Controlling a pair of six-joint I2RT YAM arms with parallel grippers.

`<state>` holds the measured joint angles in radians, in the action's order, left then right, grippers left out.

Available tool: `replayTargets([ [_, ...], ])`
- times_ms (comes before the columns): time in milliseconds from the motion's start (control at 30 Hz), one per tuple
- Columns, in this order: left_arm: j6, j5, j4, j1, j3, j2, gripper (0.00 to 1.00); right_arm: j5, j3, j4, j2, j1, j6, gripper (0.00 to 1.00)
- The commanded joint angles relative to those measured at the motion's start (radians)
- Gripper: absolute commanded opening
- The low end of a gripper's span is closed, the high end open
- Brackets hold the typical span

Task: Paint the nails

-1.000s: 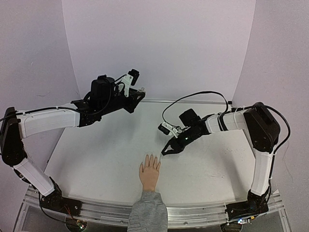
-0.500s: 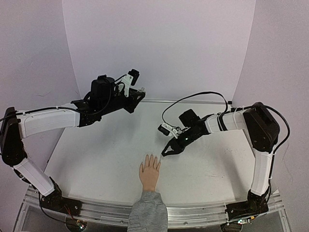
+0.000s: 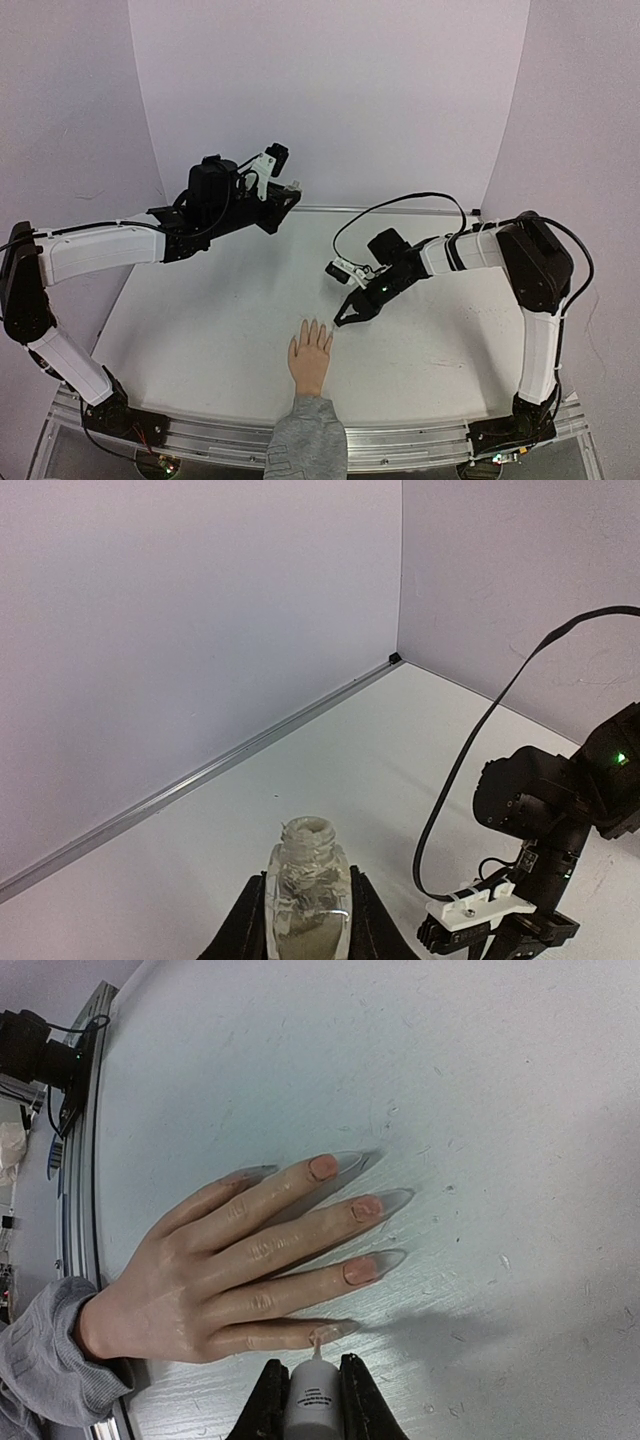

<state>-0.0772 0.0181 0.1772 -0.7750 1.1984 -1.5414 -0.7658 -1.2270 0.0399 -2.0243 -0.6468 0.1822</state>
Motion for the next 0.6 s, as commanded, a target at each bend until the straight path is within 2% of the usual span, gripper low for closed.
replayTargets([
  [0, 0.008, -0.012, 0.065, 0.004, 0.031, 0.023, 0.0, -0.02, -0.048, -0.067, -0.023, -0.013, 0.023, 0.0],
  [567, 0.007, -0.012, 0.064, 0.005, 0.029, 0.028, 0.0, -0.013, -0.058, -0.068, -0.033, -0.016, 0.02, 0.0],
])
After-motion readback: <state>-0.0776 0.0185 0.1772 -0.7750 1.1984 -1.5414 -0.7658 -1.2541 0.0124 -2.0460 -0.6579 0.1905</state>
